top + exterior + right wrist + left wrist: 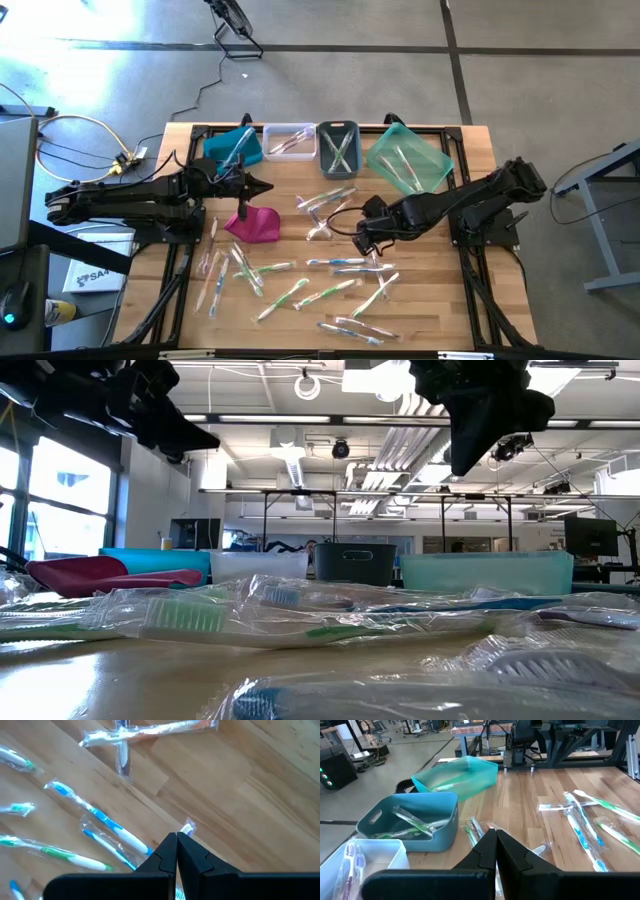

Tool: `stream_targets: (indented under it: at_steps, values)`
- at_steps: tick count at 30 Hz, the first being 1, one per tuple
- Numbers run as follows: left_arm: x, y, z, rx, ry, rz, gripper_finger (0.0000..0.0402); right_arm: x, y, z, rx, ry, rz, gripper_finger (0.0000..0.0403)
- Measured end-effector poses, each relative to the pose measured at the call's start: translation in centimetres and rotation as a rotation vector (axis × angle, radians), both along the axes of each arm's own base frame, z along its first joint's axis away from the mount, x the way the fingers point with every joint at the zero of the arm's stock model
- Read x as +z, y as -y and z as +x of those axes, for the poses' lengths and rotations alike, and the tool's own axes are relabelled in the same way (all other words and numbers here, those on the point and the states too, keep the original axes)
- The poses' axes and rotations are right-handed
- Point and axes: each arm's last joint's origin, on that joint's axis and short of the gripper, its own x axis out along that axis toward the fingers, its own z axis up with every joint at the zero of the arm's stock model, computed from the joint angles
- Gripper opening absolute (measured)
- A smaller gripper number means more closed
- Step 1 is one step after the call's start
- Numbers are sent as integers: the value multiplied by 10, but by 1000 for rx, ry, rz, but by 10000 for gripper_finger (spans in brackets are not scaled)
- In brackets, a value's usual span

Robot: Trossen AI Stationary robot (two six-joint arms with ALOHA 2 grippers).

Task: Pick & Place Toothbrushes
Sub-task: Put the violet toothbrush into the white bin

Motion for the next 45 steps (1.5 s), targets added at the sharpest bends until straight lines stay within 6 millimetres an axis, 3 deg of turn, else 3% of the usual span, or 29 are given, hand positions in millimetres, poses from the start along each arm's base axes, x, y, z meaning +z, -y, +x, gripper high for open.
stream_targets:
  at_steps: [5,13,17,34,45]
  values:
    - [-1,0,0,0,-13,-4,3,-5,-2,3,4,-18,24,29]
    - [-3,0,-1,1,-27,-8,3,-29,-4,11,-146,-110,54,127]
    - [-3,0,-1,1,-27,-8,3,-41,-7,16,-176,-149,85,156]
    - [-3,0,-1,5,-33,-8,3,-79,-11,28,-268,-261,81,162]
    - [-4,0,-1,4,-41,-10,3,-106,-4,20,-306,-242,83,162]
